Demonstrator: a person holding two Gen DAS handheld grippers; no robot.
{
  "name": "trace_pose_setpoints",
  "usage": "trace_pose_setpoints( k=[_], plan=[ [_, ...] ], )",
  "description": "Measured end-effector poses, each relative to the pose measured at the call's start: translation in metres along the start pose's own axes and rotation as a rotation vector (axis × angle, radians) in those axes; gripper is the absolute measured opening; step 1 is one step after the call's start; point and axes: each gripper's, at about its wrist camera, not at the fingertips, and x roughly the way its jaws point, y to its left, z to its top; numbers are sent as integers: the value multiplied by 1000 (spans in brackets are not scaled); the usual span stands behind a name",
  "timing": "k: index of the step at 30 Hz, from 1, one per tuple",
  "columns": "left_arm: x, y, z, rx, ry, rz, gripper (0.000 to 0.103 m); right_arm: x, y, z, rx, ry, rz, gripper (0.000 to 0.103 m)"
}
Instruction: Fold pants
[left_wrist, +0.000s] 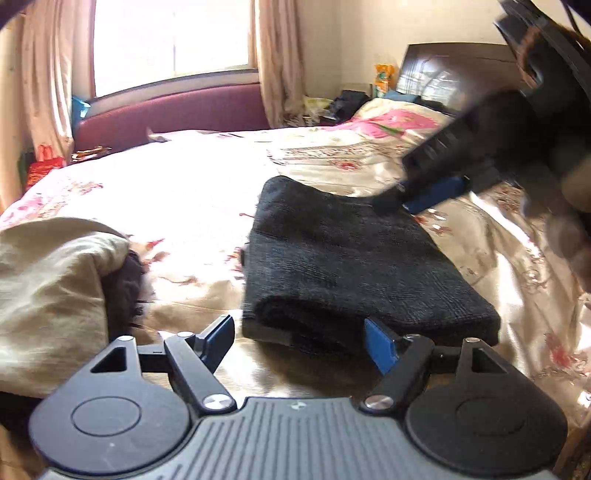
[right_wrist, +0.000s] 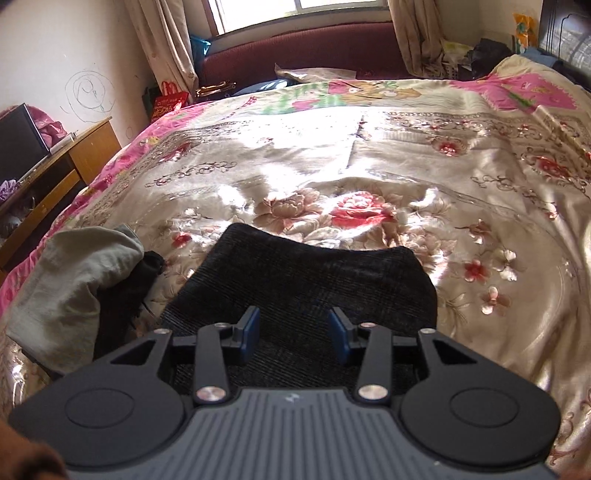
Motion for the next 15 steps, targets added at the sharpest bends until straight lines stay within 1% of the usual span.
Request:
trace_pose_setpoints(
  k=[2, 4, 6, 8, 10, 11, 12, 13, 14, 15],
  plan=[
    [-13, 10, 9, -37, -23, 29, 89, -2, -8, -8, 5, -4, 28, 43],
    [-25, 16, 22, -51, -63, 42, 90, -1, -11, -5, 3, -27, 68, 43],
    [-26, 13, 37, -24, -96, 52, 93, 5, -8, 4, -12, -50, 108, 43],
    [-9, 7, 51, 40, -105, 70, 94, 21, -4, 17, -18, -64, 166, 43],
    [20, 6, 60, 61, -77, 68, 94, 45, 0, 29, -26, -39, 212, 43],
    [38, 10, 61, 54, -51, 71, 94, 58, 2, 33, -36, -23, 216, 43],
    [54, 14, 62, 43, -19, 78, 94, 68, 4, 35, -47, -13, 214, 43],
    [73, 21, 59, 27, 35, 100, 92, 82, 6, 35, -70, 6, 204, 40],
    [88, 27, 55, 6, 80, 115, 93, 93, 5, 34, -74, 31, 181, 40],
    [101, 34, 50, -28, 120, 113, 93, 104, 3, 32, -71, 56, 168, 36]
  ],
)
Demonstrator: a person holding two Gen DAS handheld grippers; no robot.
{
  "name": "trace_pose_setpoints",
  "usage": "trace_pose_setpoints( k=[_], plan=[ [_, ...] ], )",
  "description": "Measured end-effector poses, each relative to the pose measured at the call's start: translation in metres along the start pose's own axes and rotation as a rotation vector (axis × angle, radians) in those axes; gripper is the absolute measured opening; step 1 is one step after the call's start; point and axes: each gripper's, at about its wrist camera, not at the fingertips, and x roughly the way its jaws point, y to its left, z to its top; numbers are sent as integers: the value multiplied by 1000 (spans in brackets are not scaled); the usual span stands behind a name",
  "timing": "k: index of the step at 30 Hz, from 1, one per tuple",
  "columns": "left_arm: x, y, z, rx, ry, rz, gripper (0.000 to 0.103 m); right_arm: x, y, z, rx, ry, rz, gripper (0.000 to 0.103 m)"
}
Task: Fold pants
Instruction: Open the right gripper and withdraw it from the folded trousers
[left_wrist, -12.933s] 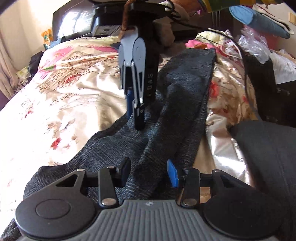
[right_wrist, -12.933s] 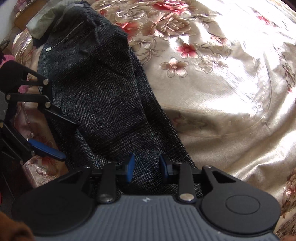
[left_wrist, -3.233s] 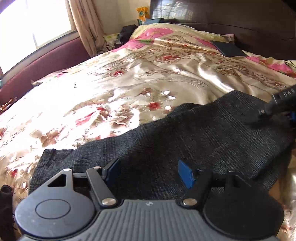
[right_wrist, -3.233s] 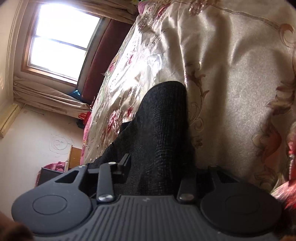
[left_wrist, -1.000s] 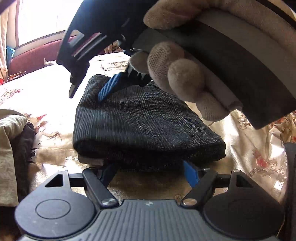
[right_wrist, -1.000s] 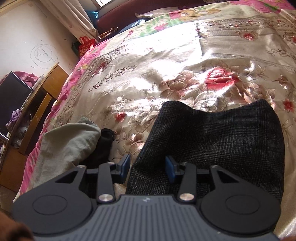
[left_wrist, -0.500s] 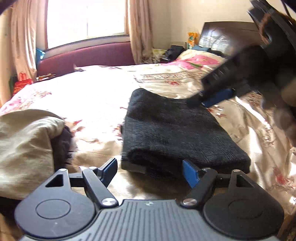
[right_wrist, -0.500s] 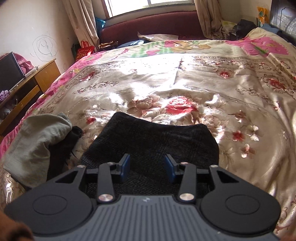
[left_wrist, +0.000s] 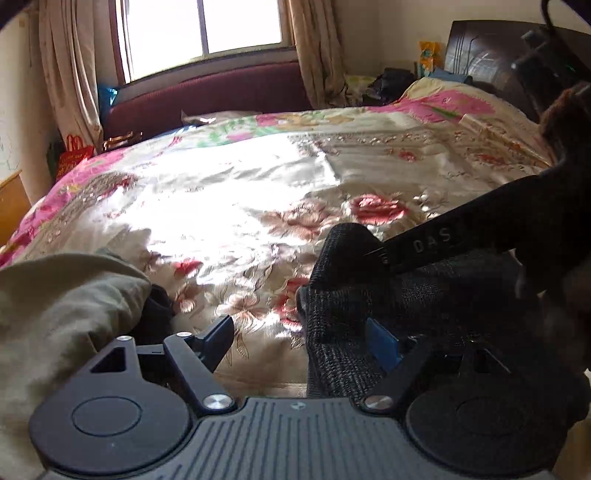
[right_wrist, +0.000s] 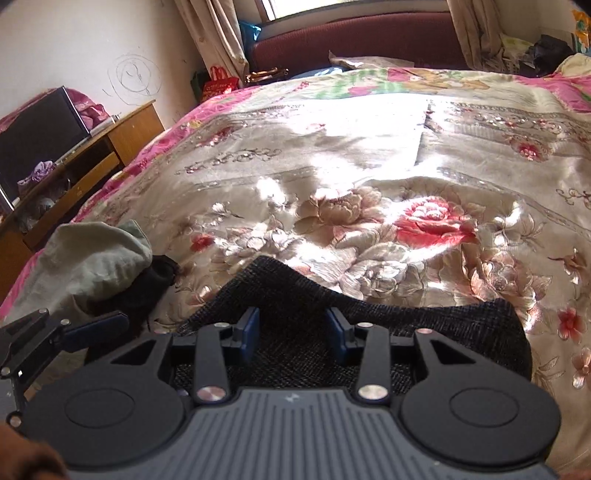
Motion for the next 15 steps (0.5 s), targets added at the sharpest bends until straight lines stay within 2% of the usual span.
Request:
trace_pose_setpoints(
  k=[1, 3, 4, 7, 11, 13, 15],
  plan=[
    [9, 6, -4, -36, 24, -2, 94, 9, -5, -3, 0, 19, -7, 32],
    [21, 15, -5, -94, 44, 3, 100, 24, -11, -11, -15, 27, -17, 30],
    [24, 15, -5, -99, 48, 14, 103, 28, -13, -13, -9, 20, -14, 30],
    [15, 8, 2, -75, 41, 46, 103, 27, -15, -7, 9, 33, -19, 30],
    [-30, -3, -1, -26, -36, 69, 103, -30, -5, -12, -21, -65, -51, 35],
    [-35, -8, -10, 5, -25, 80, 103, -61, -3, -28, -35, -107, -50, 35],
    [-26, -10, -17, 26, 19, 103, 103, -76, -5, -47, -35, -82, -43, 34]
  ],
)
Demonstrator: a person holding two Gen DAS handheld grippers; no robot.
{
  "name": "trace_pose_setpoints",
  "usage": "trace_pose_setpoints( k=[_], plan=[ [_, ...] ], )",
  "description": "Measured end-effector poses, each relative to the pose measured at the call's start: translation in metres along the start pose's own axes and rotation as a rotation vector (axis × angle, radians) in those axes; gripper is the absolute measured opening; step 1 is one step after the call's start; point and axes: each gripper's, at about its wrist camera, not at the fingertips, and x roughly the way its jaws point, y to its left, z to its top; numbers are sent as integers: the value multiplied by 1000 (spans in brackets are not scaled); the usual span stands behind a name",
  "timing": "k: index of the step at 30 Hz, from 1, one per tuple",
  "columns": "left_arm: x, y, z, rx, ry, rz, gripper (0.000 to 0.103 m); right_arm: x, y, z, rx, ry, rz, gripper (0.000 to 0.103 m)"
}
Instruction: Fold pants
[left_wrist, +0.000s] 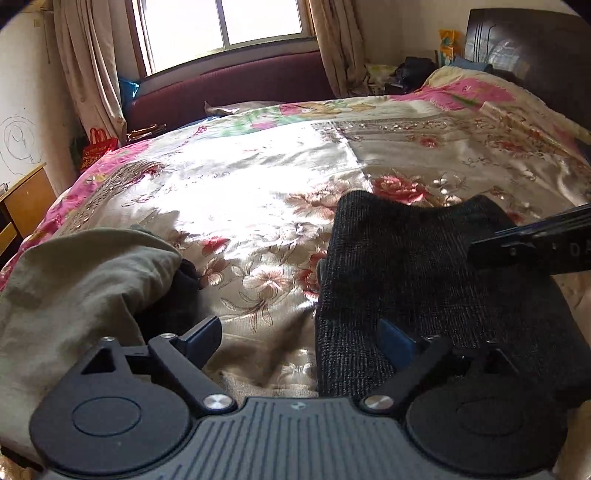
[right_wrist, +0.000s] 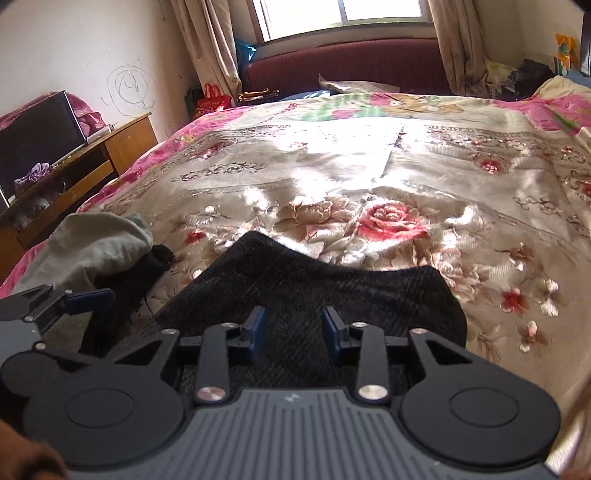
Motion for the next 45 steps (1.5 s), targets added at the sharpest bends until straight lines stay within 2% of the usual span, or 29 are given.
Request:
trace_pose_setpoints(
  k=[2, 3, 4, 6, 8, 11, 15, 22, 28, 45],
  plan=[
    [11, 5, -1, -40, 42, -10, 103, 6, -2, -17, -5, 70, -27, 34],
    [12, 10, 3, -83, 69, -25, 103, 14, -6, -23, 11, 122, -38, 34],
    [7, 13, 6, -116, 78, -30, 103, 18, -11, -27, 50, 138, -41, 33],
    [-16, 9, 8, -95, 32, 8, 103, 6, -12, -26, 94, 112, -38, 36],
    [-40, 0, 6, -45, -11, 39, 103, -19, -7, -25, 89, 51, -19, 34],
    [-67, -14, -5, -37, -41, 28, 103, -48, 1, -29, 54, -1, -58, 35],
    [-83, -38, -21, -46, -66, 7, 103, -69, 4, -49, 60, 1, -98, 35],
    [-90, -74, -41, -29, -53, -63, 103, -104, -6, -96, 122, 29, -159, 36],
    [-98, -91, -50, 17, -73, -93, 103, -113, -8, -111, 151, 38, -187, 40],
    [-87, -91, -61, -6, -12, -115, 103, -110, 4, -126, 110, 55, -255, 44]
  ],
)
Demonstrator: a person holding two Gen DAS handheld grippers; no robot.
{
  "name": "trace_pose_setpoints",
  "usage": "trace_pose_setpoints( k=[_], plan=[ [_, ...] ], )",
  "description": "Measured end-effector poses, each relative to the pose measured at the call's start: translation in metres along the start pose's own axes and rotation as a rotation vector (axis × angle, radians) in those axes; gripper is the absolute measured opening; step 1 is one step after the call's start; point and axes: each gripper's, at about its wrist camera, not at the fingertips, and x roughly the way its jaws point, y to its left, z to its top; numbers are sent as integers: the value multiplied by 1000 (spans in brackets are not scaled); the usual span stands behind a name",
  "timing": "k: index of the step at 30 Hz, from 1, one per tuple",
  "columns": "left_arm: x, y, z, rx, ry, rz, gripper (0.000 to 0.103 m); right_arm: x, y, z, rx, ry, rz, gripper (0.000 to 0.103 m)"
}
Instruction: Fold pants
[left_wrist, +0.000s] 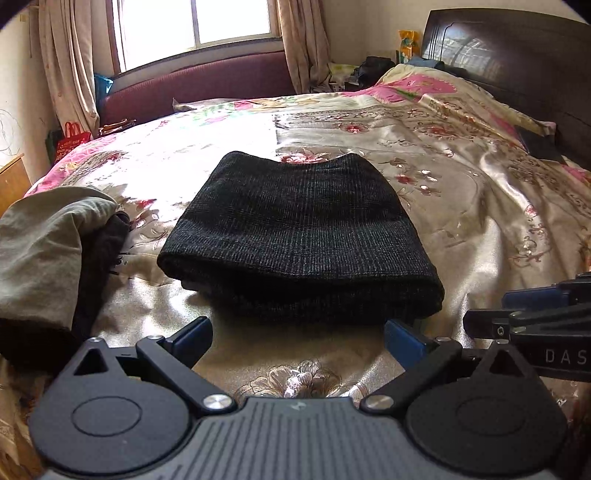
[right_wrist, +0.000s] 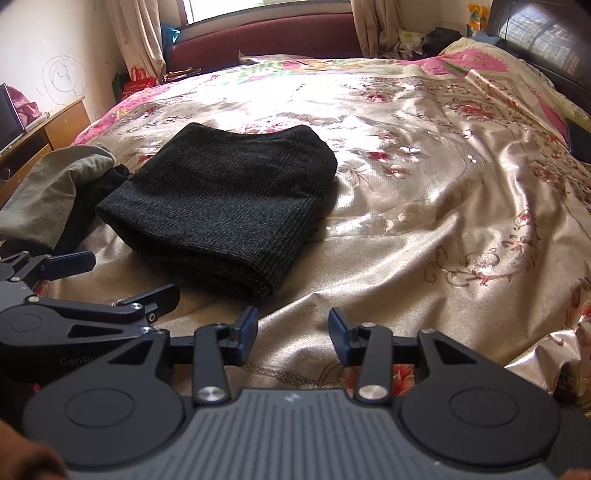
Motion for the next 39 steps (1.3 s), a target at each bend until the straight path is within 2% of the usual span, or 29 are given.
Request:
trace_pose_setpoints(
  k=[13, 25, 39],
  plan=[
    [3, 2, -1, -10, 15, 15, 103, 4, 6, 2, -25, 24, -30, 45],
    [7, 9, -2, -47, 32, 17, 103, 4, 14, 6, -57, 12, -39, 45],
    [5, 9, -1, -33, 20, 26, 103, 3, 16, 5, -61, 2, -45, 45]
  ],
)
